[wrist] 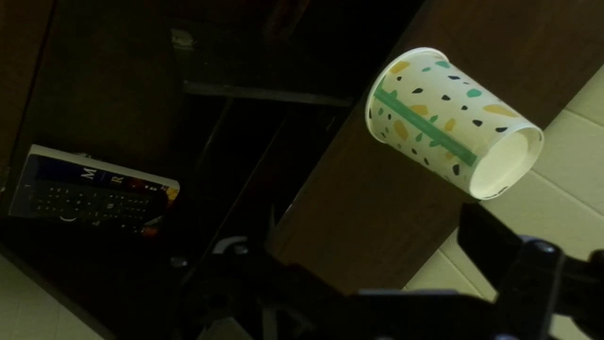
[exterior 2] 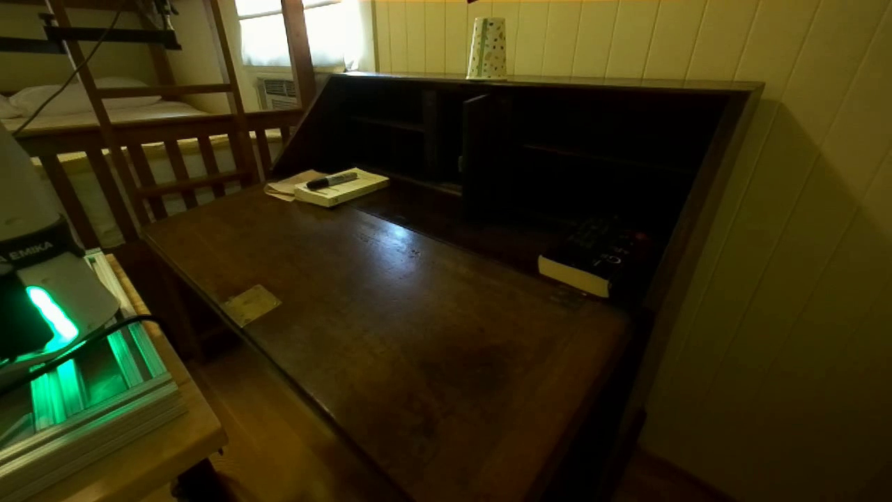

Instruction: Open the small door completely, then place the cup inside, and then close the door

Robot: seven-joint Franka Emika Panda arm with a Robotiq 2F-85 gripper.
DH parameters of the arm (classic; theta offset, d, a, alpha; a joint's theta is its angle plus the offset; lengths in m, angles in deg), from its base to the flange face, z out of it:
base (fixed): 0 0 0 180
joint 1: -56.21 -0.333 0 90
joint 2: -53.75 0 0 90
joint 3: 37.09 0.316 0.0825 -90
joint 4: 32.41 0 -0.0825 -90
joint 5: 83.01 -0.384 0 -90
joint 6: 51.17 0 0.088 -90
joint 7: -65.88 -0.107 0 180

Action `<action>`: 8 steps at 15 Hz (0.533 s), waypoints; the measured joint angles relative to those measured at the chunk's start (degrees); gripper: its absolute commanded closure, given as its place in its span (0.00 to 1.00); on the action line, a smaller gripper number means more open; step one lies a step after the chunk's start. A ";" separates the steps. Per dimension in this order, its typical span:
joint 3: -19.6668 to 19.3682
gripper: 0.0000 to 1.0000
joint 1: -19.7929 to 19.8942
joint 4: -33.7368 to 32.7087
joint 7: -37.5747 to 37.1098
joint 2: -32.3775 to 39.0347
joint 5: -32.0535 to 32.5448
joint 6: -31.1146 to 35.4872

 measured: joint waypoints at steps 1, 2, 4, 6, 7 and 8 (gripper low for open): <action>0.00 0.00 0.00 -1.43 0.51 1.01 -1.07 -0.84; -0.01 0.00 0.00 -2.81 1.01 1.94 -1.91 -1.84; -0.01 0.00 0.00 -5.49 1.98 3.75 -3.36 -3.85; 0.00 0.00 -0.01 -7.74 2.78 5.34 -3.79 -5.48; 0.00 0.00 -0.03 -8.75 3.06 6.07 -3.79 -6.16; 0.01 0.00 -0.07 -9.60 3.39 6.77 -3.79 -6.71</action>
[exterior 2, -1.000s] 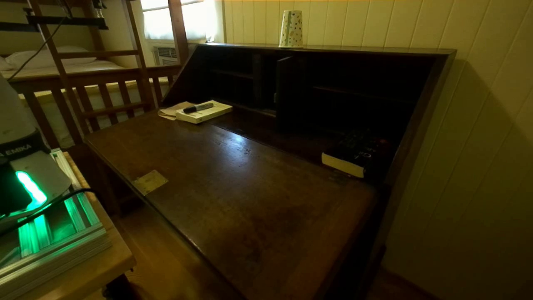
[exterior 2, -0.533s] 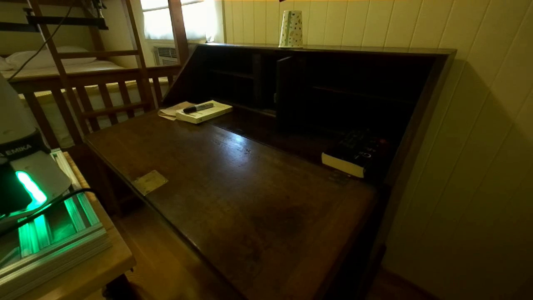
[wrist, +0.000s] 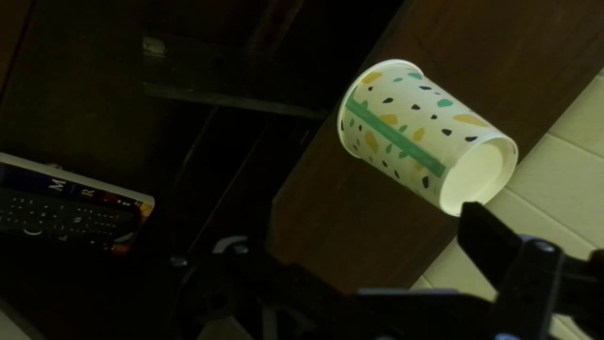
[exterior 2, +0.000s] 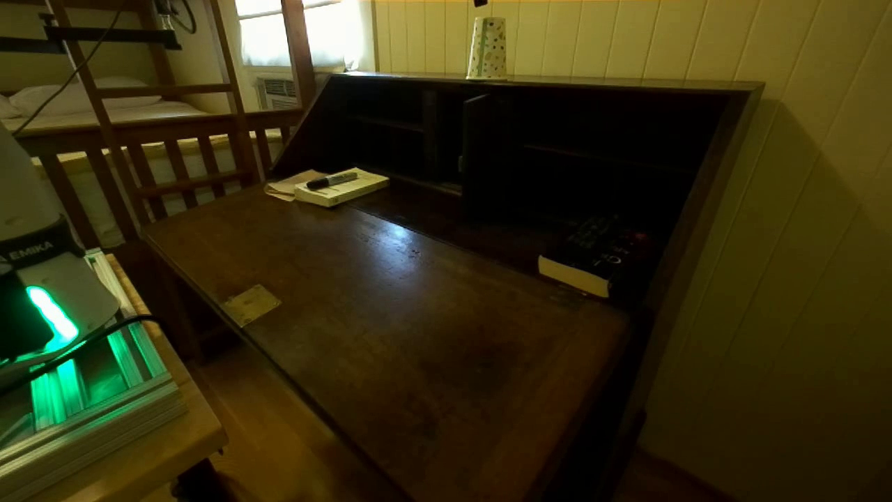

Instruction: Open the small door completely, then place the cup inside, and then close the door

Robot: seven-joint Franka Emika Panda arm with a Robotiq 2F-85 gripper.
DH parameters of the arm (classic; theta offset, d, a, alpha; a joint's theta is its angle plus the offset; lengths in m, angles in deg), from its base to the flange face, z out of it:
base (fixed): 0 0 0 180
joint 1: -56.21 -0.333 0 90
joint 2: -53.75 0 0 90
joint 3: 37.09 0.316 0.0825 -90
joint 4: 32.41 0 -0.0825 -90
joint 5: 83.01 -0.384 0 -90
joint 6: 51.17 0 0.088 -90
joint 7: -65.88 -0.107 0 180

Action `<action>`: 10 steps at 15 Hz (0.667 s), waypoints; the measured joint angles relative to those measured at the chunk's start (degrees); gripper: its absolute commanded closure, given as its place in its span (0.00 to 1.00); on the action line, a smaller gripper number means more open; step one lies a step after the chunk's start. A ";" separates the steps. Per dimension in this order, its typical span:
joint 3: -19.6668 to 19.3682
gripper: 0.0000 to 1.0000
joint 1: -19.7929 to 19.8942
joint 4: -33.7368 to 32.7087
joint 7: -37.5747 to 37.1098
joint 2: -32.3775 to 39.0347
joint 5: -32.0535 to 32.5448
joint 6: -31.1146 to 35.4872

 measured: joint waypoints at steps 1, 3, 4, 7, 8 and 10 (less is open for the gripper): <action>0.01 0.00 -0.04 -0.76 0.25 0.64 0.00 -0.37; 0.03 0.00 -0.14 -1.87 0.66 1.72 -0.06 -0.95; 0.04 0.00 -0.20 -2.44 0.92 2.19 -0.06 -1.26; 0.05 0.00 -0.38 -3.61 1.48 3.28 -0.25 -1.64; 0.05 0.00 -0.42 -3.95 1.50 3.65 -0.38 -1.65; 0.05 0.00 -0.53 -4.37 1.50 4.27 -0.66 -1.65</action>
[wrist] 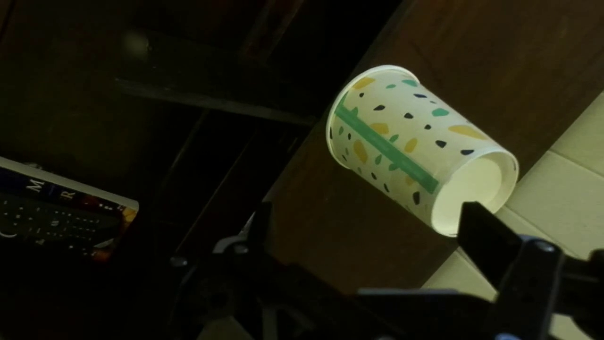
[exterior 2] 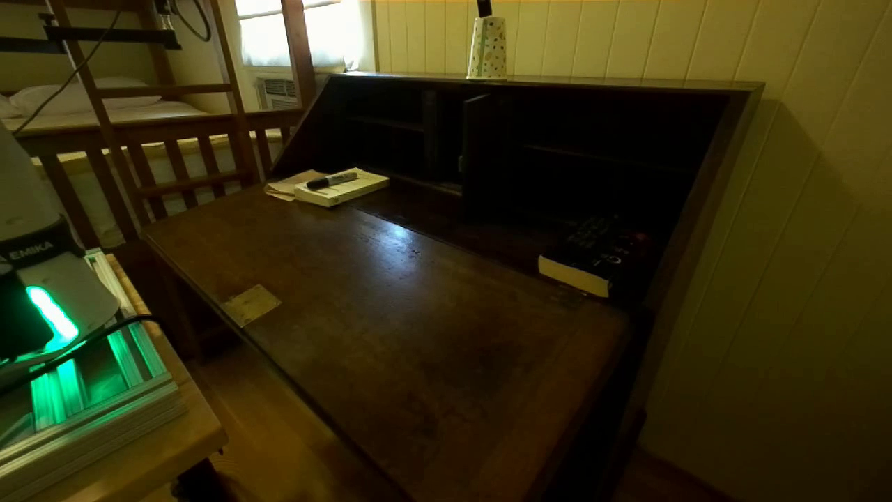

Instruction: Open the small door completely, then place the cup inside, and then close the door

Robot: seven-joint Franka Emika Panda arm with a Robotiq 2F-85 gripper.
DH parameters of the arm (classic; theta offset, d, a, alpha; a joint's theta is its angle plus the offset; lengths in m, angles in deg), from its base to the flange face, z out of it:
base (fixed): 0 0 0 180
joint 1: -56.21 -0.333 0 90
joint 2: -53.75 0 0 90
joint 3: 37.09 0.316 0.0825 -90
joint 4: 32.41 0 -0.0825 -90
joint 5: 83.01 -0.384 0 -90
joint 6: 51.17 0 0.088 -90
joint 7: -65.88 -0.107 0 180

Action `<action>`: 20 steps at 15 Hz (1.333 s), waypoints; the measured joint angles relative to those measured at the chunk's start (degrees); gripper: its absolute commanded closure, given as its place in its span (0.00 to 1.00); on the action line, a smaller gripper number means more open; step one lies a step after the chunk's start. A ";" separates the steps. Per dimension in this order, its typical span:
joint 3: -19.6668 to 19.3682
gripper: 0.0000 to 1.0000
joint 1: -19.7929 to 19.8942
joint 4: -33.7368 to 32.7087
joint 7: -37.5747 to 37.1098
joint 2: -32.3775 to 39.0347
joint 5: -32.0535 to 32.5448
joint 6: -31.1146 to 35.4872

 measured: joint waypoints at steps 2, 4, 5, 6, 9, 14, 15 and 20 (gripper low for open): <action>0.01 0.04 -0.09 -0.36 0.00 0.49 -0.21 0.00; 0.04 0.19 -0.18 -0.70 0.00 0.99 -0.24 0.00; 0.04 0.21 -0.22 -1.01 0.00 1.32 -0.24 0.00; 0.05 0.28 -0.27 -1.22 0.00 1.60 -0.24 0.00; 0.06 0.07 -0.41 -1.96 0.00 2.46 -0.24 0.00; 0.06 0.00 -0.62 -3.34 0.00 3.64 -0.24 0.00; 0.06 0.00 -0.65 -3.60 0.00 3.82 -0.24 0.00; 0.06 0.21 -0.73 -4.71 -0.02 4.71 -0.24 0.00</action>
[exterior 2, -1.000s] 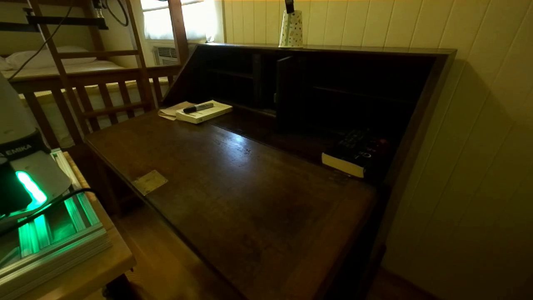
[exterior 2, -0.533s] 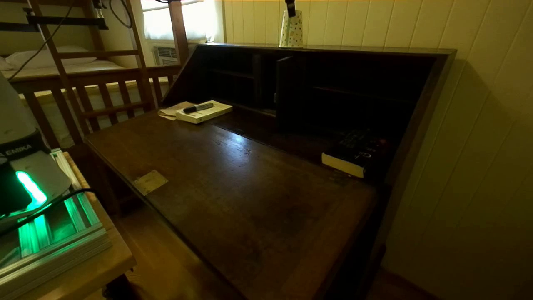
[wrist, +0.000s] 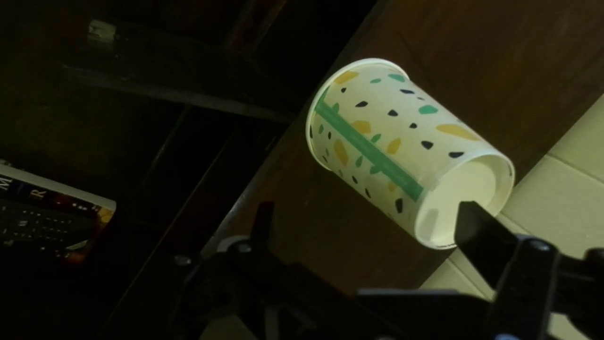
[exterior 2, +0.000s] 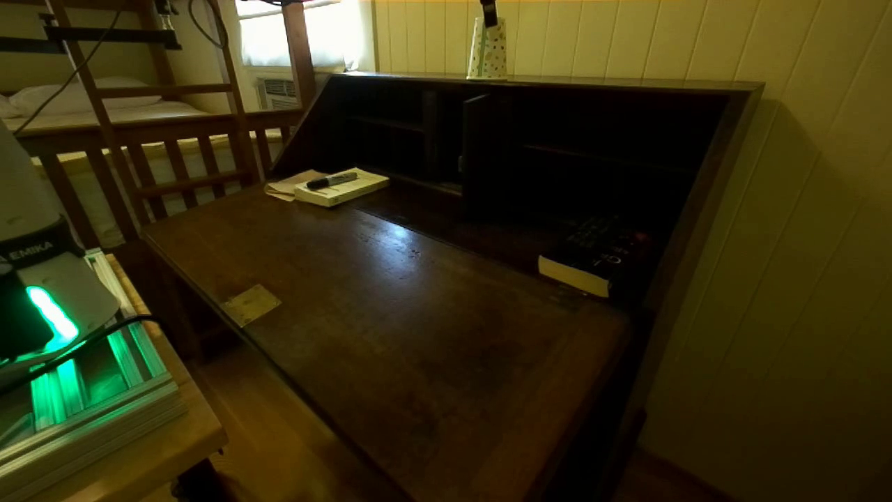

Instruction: Open the small door completely, then place the cup inside, and then close the door

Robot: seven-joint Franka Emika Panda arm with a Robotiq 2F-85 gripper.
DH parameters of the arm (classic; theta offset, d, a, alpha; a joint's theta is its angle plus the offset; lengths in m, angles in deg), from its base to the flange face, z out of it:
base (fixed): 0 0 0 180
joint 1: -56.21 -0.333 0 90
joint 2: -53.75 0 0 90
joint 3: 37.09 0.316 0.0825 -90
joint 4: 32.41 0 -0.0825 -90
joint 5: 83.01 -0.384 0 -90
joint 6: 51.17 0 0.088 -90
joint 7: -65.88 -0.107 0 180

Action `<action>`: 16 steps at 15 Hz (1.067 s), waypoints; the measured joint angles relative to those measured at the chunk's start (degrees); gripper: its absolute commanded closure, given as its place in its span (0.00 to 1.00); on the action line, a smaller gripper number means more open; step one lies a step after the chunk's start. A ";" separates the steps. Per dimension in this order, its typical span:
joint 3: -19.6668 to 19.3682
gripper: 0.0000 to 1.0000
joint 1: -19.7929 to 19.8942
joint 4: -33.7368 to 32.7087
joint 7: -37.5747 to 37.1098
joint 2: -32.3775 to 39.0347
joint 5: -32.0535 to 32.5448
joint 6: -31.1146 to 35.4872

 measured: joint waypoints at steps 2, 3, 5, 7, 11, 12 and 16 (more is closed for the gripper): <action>0.00 0.38 -0.03 -0.24 -0.01 0.54 0.00 0.00; 0.00 0.47 -0.04 -0.38 -0.01 0.83 0.00 0.00; 0.03 0.60 -0.06 -1.04 -0.04 1.39 -0.06 0.00; 0.09 0.74 -0.09 -1.68 -0.04 1.48 -0.07 0.00; 0.09 0.99 -0.10 -2.49 -0.04 1.47 -0.07 -0.34; 0.09 1.00 -0.10 -2.66 -0.04 1.47 -0.07 -0.54; -0.04 0.99 -0.07 -2.98 0.05 1.12 -0.07 -2.80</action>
